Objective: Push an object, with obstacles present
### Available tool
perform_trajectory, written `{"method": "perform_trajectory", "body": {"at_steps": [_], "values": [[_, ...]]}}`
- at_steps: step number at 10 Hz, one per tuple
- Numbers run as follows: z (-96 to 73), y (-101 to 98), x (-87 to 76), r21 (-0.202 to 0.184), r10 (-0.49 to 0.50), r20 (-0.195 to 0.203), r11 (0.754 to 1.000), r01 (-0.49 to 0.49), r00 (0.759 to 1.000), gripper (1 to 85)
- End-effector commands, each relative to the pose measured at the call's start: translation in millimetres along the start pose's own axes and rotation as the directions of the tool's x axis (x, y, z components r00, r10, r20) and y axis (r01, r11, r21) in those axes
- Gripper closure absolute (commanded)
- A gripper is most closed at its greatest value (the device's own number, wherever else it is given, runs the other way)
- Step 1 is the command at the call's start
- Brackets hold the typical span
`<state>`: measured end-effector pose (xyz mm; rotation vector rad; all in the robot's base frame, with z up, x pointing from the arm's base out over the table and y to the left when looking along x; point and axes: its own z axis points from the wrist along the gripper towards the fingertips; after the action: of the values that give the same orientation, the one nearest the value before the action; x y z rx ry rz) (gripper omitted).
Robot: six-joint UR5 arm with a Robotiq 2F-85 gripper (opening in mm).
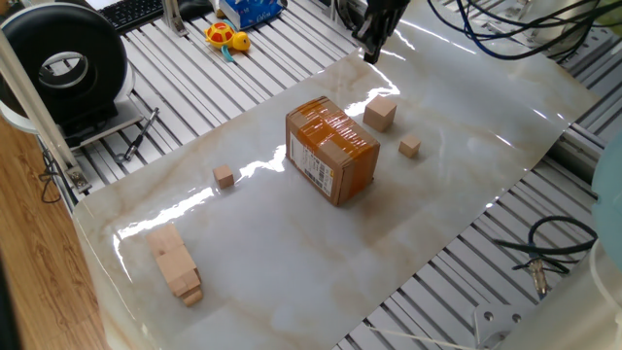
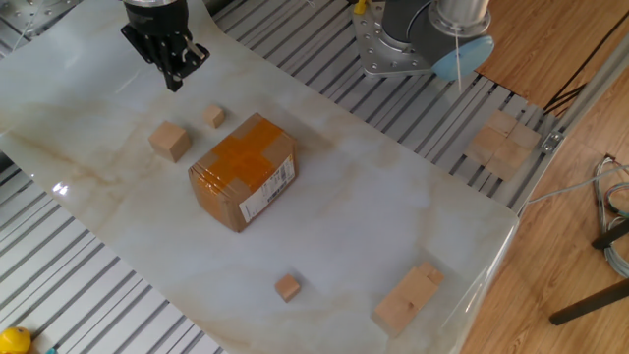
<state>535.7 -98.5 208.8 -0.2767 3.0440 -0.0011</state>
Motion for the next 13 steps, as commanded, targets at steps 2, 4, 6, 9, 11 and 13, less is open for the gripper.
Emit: {"method": "perform_trajectory", "body": {"at_steps": [2, 4, 6, 9, 11, 13], "values": [[-1.9, 11.4, -5.8, -0.041, 0.046, 0.018, 0.998, -0.045, 0.999, 84.3], [-1.2, -1.4, 0.8, -0.010, 0.025, 0.003, 1.000, -0.025, 1.000, 84.3], [11.2, -28.0, 13.9, -0.010, -0.002, -0.012, 1.000, 0.002, 1.000, 84.3], [44.0, -52.1, 11.5, -0.006, -0.029, 0.010, 1.000, 0.029, 1.000, 84.3], [43.6, -55.5, 28.2, 0.009, 0.034, -0.055, 0.999, -0.034, 0.998, 84.0], [43.1, -59.5, 34.9, 0.027, 0.053, -0.080, 0.998, -0.051, 0.995, 84.3]]}}
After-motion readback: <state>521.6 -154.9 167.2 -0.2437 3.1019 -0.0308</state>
